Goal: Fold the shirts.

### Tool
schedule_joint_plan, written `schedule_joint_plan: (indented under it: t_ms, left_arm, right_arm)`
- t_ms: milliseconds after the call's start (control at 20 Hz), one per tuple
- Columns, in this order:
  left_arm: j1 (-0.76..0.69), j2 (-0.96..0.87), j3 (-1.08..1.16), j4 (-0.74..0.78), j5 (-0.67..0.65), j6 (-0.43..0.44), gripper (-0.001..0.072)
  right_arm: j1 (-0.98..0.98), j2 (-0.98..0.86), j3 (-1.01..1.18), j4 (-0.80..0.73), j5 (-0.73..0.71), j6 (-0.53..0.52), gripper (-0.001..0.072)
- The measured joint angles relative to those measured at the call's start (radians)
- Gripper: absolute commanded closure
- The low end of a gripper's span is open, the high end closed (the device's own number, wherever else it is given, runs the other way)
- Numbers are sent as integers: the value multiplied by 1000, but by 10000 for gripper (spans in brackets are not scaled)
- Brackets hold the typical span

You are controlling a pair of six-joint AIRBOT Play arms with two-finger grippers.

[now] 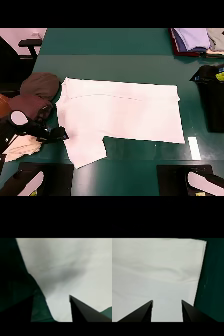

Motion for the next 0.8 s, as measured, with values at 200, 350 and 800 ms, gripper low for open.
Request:
schedule_joint_plan:
  t_ms: [200,350,800]
  left_arm:
    - [0,11,-68,-85,51,20,662]
    - [1,15,-80,-139,64,50,684]
    - [0,16,31,-179,17,109,683]
  right_arm:
    - [0,7,0,1,13,0,302]
    - [-16,11,-13,1,37,-2,301]
    - [-369,126,-640,-1,57,-14,287]
